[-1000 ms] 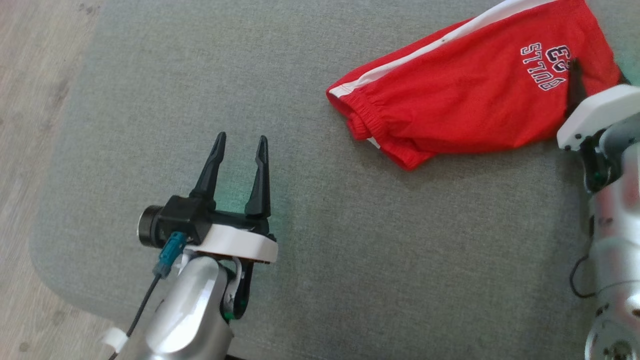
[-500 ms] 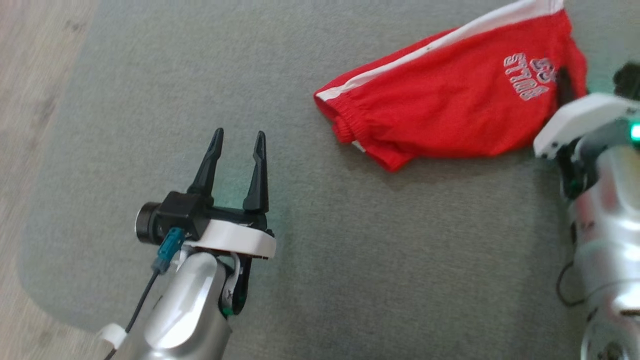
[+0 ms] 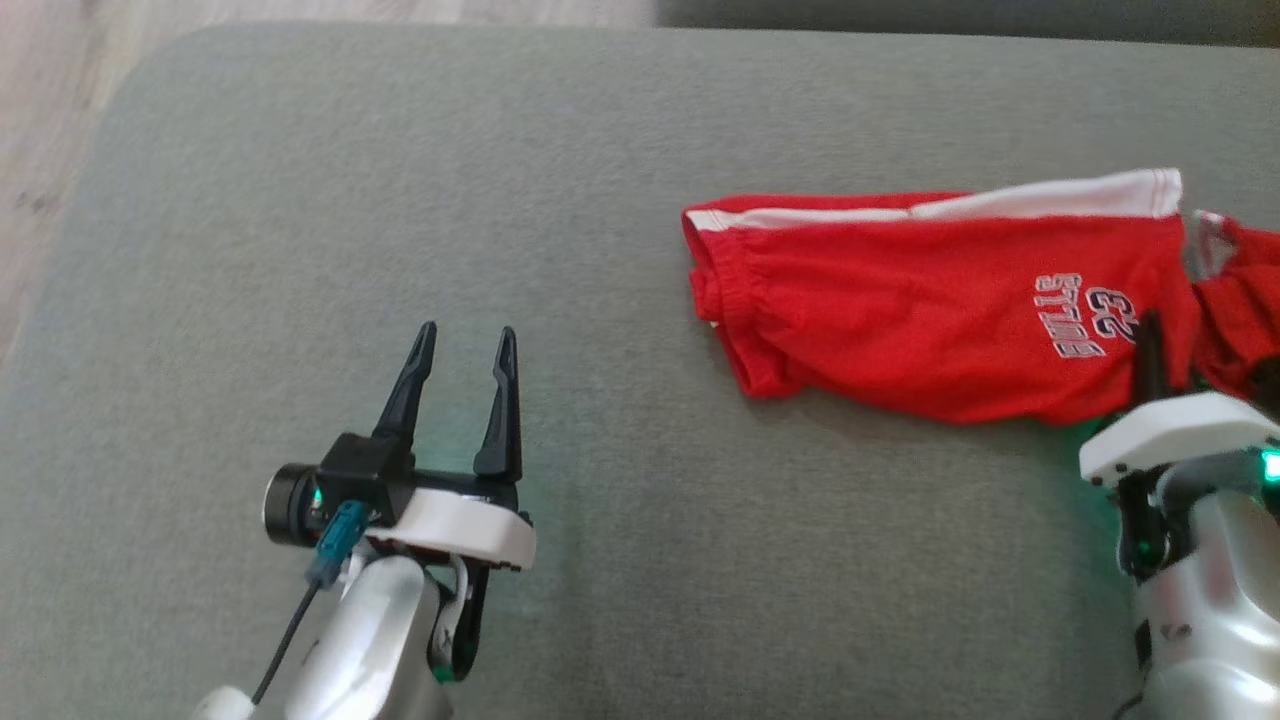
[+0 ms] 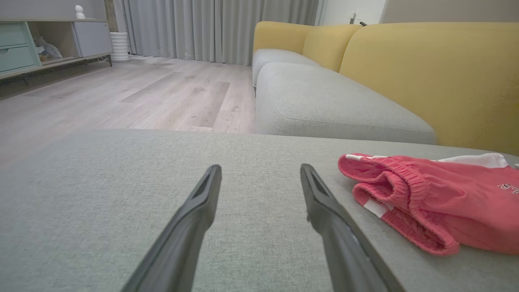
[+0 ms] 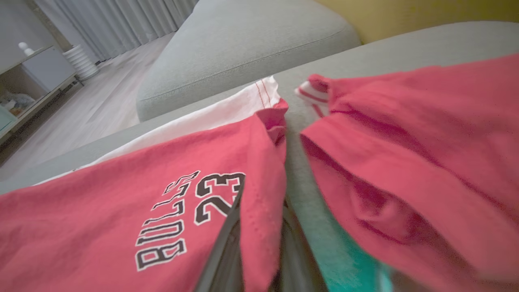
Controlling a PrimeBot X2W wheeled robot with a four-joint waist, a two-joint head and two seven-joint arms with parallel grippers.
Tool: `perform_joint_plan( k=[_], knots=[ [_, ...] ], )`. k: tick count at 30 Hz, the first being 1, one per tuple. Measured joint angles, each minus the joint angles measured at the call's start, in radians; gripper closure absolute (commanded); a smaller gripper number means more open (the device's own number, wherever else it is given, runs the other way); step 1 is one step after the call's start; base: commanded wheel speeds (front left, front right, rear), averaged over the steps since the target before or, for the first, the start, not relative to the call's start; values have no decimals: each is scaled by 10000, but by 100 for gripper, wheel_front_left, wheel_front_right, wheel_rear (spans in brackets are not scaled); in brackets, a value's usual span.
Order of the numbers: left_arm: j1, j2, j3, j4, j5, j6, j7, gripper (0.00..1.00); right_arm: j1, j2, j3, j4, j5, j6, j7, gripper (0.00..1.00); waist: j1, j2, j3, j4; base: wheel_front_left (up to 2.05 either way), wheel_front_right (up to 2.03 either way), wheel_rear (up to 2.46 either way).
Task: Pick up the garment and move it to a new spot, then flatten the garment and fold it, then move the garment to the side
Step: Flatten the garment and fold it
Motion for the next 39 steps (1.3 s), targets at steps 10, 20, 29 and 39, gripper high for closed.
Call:
perform_joint_plan(
  k=[10, 20, 29, 39],
  knots=[
    [147, 2, 82, 2, 90, -82, 0, 0, 342, 393, -125, -1091, 159, 0, -2, 100, 2, 0, 123, -367, 0, 0, 0],
    [146, 2, 132, 155, 92, -155, 0, 0, -359, 552, 984, -1503, 451, 0, -414, 100, 1, 0, -317, 43, 0, 0, 0],
    [479, 6, 109, 267, 90, -153, 0, 0, -583, 570, 3137, -1463, 1331, 0, -418, 100, 1, 0, -726, 826, 0, 0, 0],
    [558, 10, 176, 268, 88, -155, 0, 0, -803, 570, 5302, -644, 1356, 0, -453, 100, 1, 0, -793, 1518, 0, 0, 0]
  ],
)
